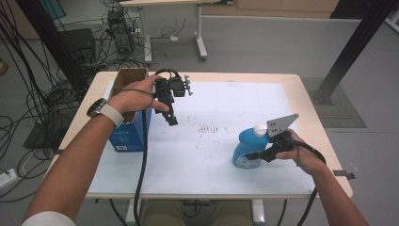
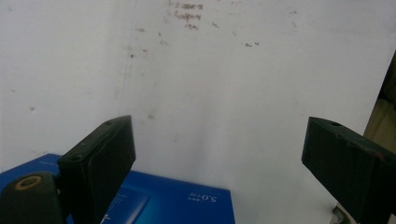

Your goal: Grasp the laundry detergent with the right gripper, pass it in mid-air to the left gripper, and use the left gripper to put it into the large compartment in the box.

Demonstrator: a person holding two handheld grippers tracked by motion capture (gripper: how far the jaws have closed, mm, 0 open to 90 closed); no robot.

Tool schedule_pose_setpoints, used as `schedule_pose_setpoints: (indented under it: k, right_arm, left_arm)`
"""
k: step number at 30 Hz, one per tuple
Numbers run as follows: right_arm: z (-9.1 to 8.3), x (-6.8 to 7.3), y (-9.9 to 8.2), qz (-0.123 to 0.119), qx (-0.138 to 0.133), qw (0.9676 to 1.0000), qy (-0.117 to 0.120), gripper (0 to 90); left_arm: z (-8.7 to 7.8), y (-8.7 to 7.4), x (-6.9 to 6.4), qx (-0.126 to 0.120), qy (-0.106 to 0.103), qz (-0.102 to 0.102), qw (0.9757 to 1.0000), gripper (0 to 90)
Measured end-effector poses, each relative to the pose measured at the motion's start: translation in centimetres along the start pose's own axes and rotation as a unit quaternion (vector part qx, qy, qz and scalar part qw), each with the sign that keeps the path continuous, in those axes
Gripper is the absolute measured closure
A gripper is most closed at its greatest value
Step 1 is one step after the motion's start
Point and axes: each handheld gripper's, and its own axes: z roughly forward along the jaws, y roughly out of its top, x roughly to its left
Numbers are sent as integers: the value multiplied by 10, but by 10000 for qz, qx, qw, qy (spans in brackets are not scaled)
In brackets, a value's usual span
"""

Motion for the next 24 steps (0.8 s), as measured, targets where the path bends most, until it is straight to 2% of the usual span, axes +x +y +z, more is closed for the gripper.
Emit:
schedule_pose_setpoints:
  k: [24]
  right_arm:
    - [0,0,-1,38,-17,10000,-1,426]
  left_arm:
    - [0,-1,0,-1,11,-10,10000,101]
